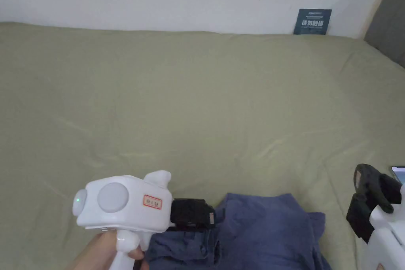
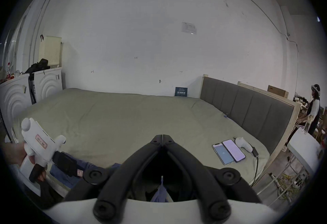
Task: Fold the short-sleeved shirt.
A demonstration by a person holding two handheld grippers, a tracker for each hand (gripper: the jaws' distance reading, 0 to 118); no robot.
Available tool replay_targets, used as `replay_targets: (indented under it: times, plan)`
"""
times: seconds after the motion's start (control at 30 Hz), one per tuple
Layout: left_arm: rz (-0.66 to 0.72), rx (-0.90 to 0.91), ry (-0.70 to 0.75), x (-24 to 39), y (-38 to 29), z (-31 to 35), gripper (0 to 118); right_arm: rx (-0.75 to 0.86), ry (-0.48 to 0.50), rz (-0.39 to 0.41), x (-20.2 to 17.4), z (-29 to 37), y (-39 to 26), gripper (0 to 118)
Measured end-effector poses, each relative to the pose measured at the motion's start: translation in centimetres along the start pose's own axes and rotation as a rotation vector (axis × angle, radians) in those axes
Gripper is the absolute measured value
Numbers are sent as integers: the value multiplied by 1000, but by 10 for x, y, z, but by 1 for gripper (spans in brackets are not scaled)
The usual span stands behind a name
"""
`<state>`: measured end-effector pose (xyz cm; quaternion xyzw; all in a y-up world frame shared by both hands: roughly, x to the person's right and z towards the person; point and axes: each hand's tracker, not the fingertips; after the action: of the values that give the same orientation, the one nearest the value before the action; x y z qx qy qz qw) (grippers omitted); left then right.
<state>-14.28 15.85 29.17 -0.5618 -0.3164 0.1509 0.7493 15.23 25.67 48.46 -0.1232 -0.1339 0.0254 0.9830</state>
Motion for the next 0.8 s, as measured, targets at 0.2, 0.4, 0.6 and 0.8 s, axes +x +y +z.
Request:
replay_targets:
  times: [0.2, 0.4, 0.6, 0.8]
  plan:
    - [40, 159, 6, -36, -11, 56, 0, -1, 22, -16, -3, -1, 4, 0]
    - [108, 54, -16, -52, -15, 16, 0, -1, 48, -26, -10, 0, 8, 0]
    - [137, -67, -78, -30, -28, -81, 0, 4, 47, -18, -11, 4, 10, 0]
    - [207, -26, -142, -37, -27, -56, 0, -2, 44, -17, -9, 4, 10, 0]
